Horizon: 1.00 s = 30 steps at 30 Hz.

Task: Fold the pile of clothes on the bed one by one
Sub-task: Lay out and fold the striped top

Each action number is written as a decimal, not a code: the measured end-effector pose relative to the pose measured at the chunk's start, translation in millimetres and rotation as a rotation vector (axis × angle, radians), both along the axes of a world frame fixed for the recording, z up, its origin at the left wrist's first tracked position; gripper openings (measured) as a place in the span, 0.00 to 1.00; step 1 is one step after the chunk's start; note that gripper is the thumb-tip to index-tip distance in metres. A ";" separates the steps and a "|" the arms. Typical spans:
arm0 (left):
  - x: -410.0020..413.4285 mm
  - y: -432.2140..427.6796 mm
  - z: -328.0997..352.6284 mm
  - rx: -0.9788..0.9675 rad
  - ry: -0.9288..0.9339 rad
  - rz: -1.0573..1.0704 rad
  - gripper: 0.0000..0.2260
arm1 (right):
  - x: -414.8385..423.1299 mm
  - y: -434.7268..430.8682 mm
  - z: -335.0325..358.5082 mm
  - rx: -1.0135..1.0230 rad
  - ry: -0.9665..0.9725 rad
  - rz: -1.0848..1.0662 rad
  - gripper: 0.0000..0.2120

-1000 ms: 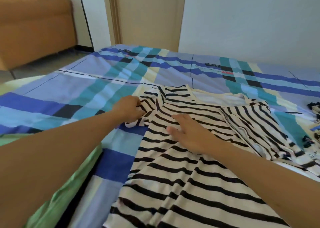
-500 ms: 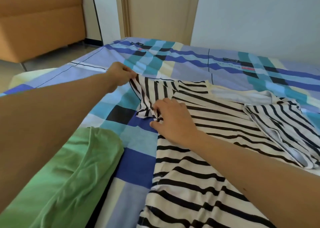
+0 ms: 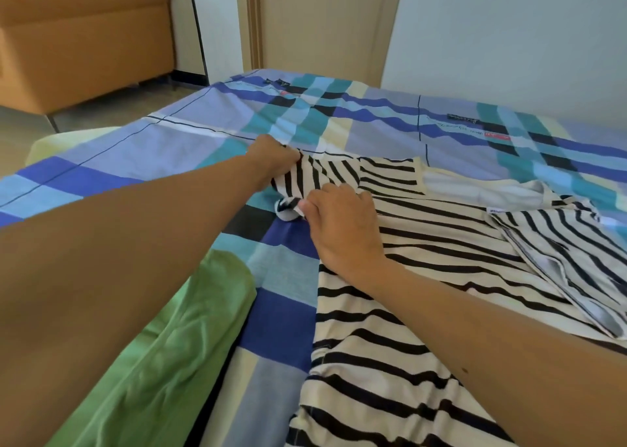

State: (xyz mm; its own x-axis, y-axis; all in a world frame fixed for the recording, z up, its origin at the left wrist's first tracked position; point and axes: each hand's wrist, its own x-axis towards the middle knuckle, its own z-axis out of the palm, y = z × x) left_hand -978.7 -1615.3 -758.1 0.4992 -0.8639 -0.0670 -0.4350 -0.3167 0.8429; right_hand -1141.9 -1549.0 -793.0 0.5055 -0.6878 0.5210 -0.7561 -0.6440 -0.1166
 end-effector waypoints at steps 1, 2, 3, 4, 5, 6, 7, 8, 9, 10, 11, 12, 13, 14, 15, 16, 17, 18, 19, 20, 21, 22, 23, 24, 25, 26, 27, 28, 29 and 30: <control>1.4 -0.2 6.2 -0.026 0.041 0.029 0.19 | -0.2 0.0 2.4 -0.031 -0.050 0.047 0.14; 5.6 -1.5 9.2 -0.054 0.076 0.061 0.21 | -1.3 0.0 3.9 -0.019 -0.096 0.120 0.14; 10.1 -1.6 10.6 -0.068 0.100 0.088 0.22 | -2.8 0.1 3.5 0.030 -0.139 0.206 0.15; 14.4 -1.9 9.1 -0.084 0.123 0.112 0.22 | -4.8 0.9 1.3 0.078 -0.182 0.280 0.15; 16.5 0.8 6.9 -0.079 0.131 0.126 0.22 | -7.5 1.4 -0.9 0.102 -0.224 0.313 0.15; 17.2 3.8 2.5 -0.048 0.124 0.128 0.21 | -10.8 0.4 -2.5 0.109 -0.245 0.287 0.13; 17.0 8.2 -2.3 0.014 0.114 0.118 0.22 | -14.7 -2.9 -5.4 0.117 -0.234 0.198 0.12; 14.6 11.2 -6.4 0.067 0.105 0.111 0.23 | -20.9 -7.6 -8.5 0.149 -0.181 0.063 0.14; 12.0 15.0 -8.3 0.109 0.089 0.102 0.25 | -27.1 -12.3 -11.7 0.220 -0.080 -0.065 0.19; 7.5 17.5 -8.1 0.145 0.065 0.085 0.27 | -33.8 -16.8 -15.7 0.319 0.042 -0.148 0.25; 3.1 18.4 -6.4 0.178 0.033 0.056 0.26 | -38.8 -19.9 -19.3 0.420 0.157 -0.182 0.29; -1.0 20.1 -4.6 0.223 -0.001 0.024 0.21 | -42.6 -21.2 -22.7 0.499 0.239 -0.184 0.32; -4.1 21.6 -1.9 0.273 -0.018 -0.001 0.16 | -45.0 -22.1 -25.2 0.543 0.283 -0.176 0.33; -6.2 23.5 1.7 0.311 -0.026 -0.019 0.14 | -46.2 -23.3 -27.3 0.559 0.296 -0.170 0.34; -5.5 23.3 3.9 0.323 -0.014 -0.028 0.12 | -46.1 -24.4 -26.9 0.570 0.291 -0.167 0.35; -3.5 22.8 5.1 0.309 0.020 -0.033 0.10 | -46.0 -25.1 -25.4 0.578 0.278 -0.163 0.35; -1.3 21.2 6.3 0.277 0.057 -0.030 0.10 | -46.5 -25.7 -23.8 0.585 0.263 -0.154 0.36; -1.4 20.1 8.6 0.246 0.075 -0.033 0.09 | -48.1 -25.4 -21.9 0.591 0.243 -0.140 0.36; -3.0 20.2 13.0 0.231 0.050 -0.041 0.07 | -50.9 -25.1 -20.2 0.601 0.213 -0.125 0.37; -7.1 19.8 19.9 0.226 -0.003 -0.050 0.06 | -55.7 -24.9 -16.7 0.614 0.169 -0.110 0.37; -9.5 18.2 24.9 0.214 -0.064 -0.059 0.04 | -59.5 -23.6 -13.5 0.633 0.117 -0.096 0.37; -15.5 15.8 33.1 0.184 -0.113 -0.072 0.03 | -65.6 -22.7 -9.2 0.658 0.047 -0.090 0.36; -23.8 12.5 42.2 0.149 -0.158 -0.095 0.03 | -72.5 -21.7 -4.8 0.689 -0.029 -0.090 0.36; -34.6 8.2 51.6 0.111 -0.189 -0.133 0.04 | -81.1 -21.1 0.1 0.717 -0.106 -0.099 0.36; -49.0 4.3 61.4 0.090 -0.217 -0.177 0.06 | -91.2 -21.5 4.9 0.726 -0.174 -0.112 0.36; -65.2 0.0 71.6 0.077 -0.227 -0.221 0.07 | -102.7 -22.9 8.6 0.718 -0.235 -0.124 0.36; -83.0 -4.9 81.2 0.058 -0.210 -0.262 0.06 | -115.9 -24.8 11.1 0.699 -0.298 -0.133 0.35; -102.6 -6.0 90.2 0.046 -0.163 -0.307 0.05 | -130.3 -27.4 13.3 0.678 -0.363 -0.147 0.34; -121.3 -5.2 97.4 0.052 -0.098 -0.372 0.04 | -145.7 -30.4 15.6 0.646 -0.423 -0.177 0.33; -139.0 -2.9 102.2 0.084 -0.061 -0.442 0.04 | -162.9 -33.9 17.3 0.602 -0.474 -0.225 0.32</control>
